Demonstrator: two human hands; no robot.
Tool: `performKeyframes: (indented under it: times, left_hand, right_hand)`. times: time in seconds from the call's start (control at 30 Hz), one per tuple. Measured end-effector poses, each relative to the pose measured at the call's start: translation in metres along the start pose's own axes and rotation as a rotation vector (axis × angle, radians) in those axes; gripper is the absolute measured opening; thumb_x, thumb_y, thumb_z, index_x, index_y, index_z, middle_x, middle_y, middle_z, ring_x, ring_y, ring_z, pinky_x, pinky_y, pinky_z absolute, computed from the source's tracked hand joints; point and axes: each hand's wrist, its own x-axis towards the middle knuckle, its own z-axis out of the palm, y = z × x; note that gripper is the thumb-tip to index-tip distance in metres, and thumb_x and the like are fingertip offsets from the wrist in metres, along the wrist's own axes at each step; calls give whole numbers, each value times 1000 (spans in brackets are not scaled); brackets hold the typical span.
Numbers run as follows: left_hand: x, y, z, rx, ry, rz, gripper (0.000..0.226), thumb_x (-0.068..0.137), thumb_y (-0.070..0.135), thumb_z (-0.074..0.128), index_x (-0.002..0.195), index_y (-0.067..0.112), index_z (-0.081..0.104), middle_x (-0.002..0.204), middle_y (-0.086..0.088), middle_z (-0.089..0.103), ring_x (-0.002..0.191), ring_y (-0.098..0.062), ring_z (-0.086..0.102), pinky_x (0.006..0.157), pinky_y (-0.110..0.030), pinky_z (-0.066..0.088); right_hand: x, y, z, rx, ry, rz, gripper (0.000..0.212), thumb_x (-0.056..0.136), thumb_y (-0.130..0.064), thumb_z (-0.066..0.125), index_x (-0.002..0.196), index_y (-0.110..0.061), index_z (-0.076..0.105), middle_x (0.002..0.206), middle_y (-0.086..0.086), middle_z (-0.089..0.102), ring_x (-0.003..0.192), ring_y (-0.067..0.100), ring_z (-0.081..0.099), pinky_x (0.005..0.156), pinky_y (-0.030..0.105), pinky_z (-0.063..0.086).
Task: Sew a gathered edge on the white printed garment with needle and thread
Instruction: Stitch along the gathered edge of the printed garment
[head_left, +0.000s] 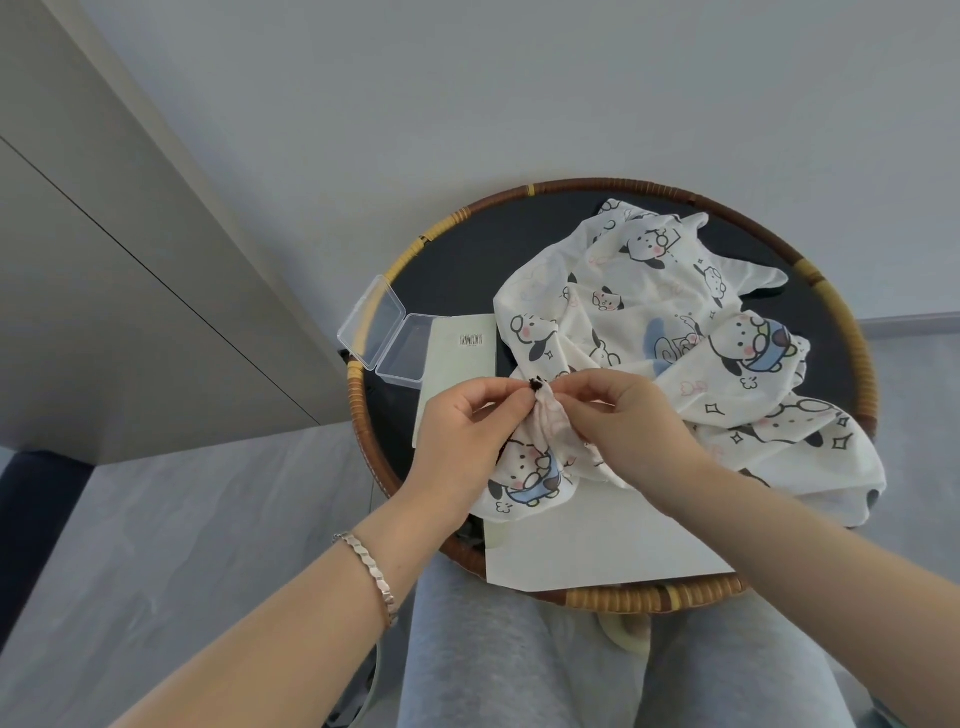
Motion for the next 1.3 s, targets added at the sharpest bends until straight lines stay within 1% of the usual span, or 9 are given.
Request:
performKeyframes:
  times: [0.1,0.27,0.4,0.57,0.67,0.77,0.93,1.1,1.3]
  left_hand:
    - [2,-2,-1,-79,-11,-85,16,83,11,65,76,25,70,70,10,71,71,-4,67,63,-18,52]
    - [7,4,2,-348,-79,-304,14,84,2,60,76,9,68,67,-4,70,64,-10,66,58,-21,53]
    - [11,8,2,-334,-127,-402,8,84,0,59,80,3,66,71,-9,67,67,-16,64,60,-25,55]
    - [8,9,5,-176,-65,-367,11,82,5,64,73,12,68,67,-4,66,58,-10,62,60,-23,52]
    - [8,8,5,-135,-7,-337,15,80,9,67,69,17,71,71,-4,68,67,-14,63,67,-29,53]
    - [8,9,6,-103,34,-316,16,79,11,68,65,20,72,72,-3,69,71,-16,64,69,-31,53]
    - [8,12,5,-32,70,-297,7,79,16,70,73,19,72,71,0,70,68,-13,66,59,-24,51]
    - [8,12,5,56,61,-279,7,80,16,67,74,16,72,65,2,69,58,-5,64,49,-15,46]
    - [12,12,13,155,143,-235,8,80,18,65,78,14,71,76,-2,69,71,-12,62,64,-22,49]
  right_hand:
    - [-1,3,-1,-82,14,-20,29,88,-13,59,71,-37,61,78,-10,65,72,8,58,70,17,47]
    - [-3,6,0,-86,18,-73,24,88,-7,57,77,-27,64,66,-12,61,48,-6,51,47,3,35]
    - [-2,9,1,-59,26,-89,17,88,-5,56,86,-18,68,56,-17,61,49,-6,52,51,3,35]
    - [4,13,3,-33,60,-46,22,89,-6,57,81,-24,67,73,1,67,63,11,56,60,16,47]
    - [5,10,5,29,68,-24,25,87,-4,59,75,-24,68,76,9,69,66,16,59,68,28,50]
    - [4,6,8,80,82,-41,27,86,-4,61,71,-25,69,68,-8,70,66,4,63,65,17,51]
    - [1,0,10,94,64,-73,22,89,-6,54,90,-21,70,74,-12,67,61,-10,58,58,5,43]
    - [1,-5,9,121,2,-61,18,87,-14,61,80,-28,69,74,-10,69,70,-3,62,70,15,47]
    - [1,-10,14,284,189,-153,22,88,-8,57,79,-22,69,75,-13,71,79,-7,62,70,5,45]
